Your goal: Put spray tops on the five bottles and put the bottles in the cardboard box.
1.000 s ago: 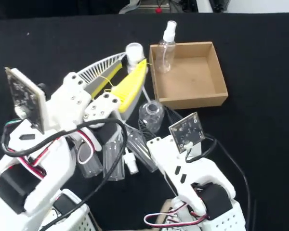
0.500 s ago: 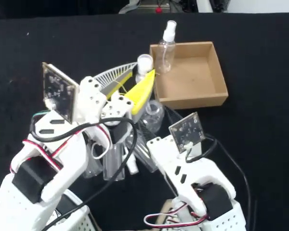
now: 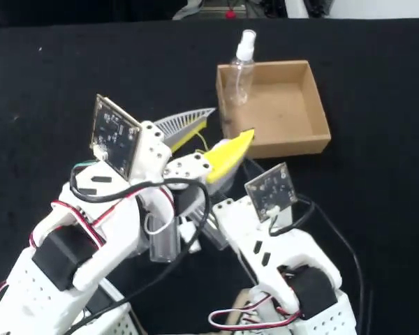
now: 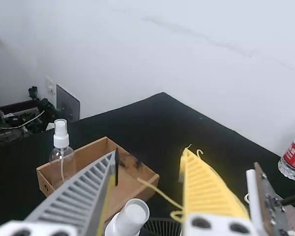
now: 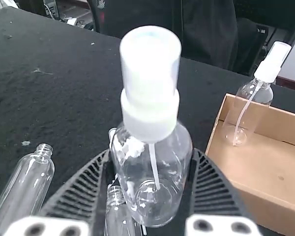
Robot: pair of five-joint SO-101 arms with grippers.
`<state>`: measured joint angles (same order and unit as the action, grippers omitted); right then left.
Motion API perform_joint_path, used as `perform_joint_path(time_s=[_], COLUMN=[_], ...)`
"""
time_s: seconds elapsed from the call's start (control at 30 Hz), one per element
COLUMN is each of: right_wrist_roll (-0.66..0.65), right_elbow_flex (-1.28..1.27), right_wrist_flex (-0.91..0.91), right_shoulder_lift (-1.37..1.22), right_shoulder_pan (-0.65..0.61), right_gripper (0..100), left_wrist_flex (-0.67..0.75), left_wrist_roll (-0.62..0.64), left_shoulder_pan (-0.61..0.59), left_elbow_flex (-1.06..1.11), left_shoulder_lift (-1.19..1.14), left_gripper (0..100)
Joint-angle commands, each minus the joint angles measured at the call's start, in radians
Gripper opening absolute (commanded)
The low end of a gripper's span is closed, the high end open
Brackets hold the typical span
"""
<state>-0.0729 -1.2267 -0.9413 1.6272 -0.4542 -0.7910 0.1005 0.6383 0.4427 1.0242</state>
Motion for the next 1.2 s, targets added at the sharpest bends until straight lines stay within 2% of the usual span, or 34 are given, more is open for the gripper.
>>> perform_joint_path(time_s=[0.0,0.1,0.23,0.33,0.47,0.63,0.83,0.97,1.1,1.17], right_wrist_roll=[-0.009,-0.009,-0.002,-0.002,-0.002,-0.005,-0.002,0.000,0.005,0.052], right_elbow_flex=[0.016,0.101,0.229,0.305,0.443,0.575,0.619,0.688,0.786,0.832], right_wrist_flex=[0.011,-0.035,-0.078,-0.064,0.003,0.201,0.488,0.635,0.740,0.779], right_shoulder_lift=[0.012,0.001,-0.019,-0.128,-0.418,-0.773,-1.104,-1.307,-1.521,-1.604], right_shoulder_pan=[-0.003,0.104,0.328,0.422,0.505,0.595,0.565,0.563,0.563,0.565], right_gripper=[13.4,13.4,13.4,13.4,13.4,13.4,13.4,13.3,13.3,13.3], left_wrist_flex=[-0.049,-0.130,-0.292,-0.385,-0.387,-0.195,0.025,0.094,0.104,0.104], left_wrist_roll=[-0.009,-0.009,-0.002,-0.002,-0.005,-0.002,0.000,0.000,0.000,0.000], left_shoulder_pan=[-0.005,-0.116,-0.349,-0.470,-0.588,-0.665,-0.642,-0.644,-0.642,-0.642], left_elbow_flex=[-0.058,-0.124,-0.163,-0.087,0.104,0.344,0.585,0.659,0.673,0.673], left_shoulder_lift=[0.023,0.023,0.023,0.023,0.023,0.023,0.023,0.023,0.023,0.023], left_gripper=[21,21,21,21,21,21,21,21,21,21])
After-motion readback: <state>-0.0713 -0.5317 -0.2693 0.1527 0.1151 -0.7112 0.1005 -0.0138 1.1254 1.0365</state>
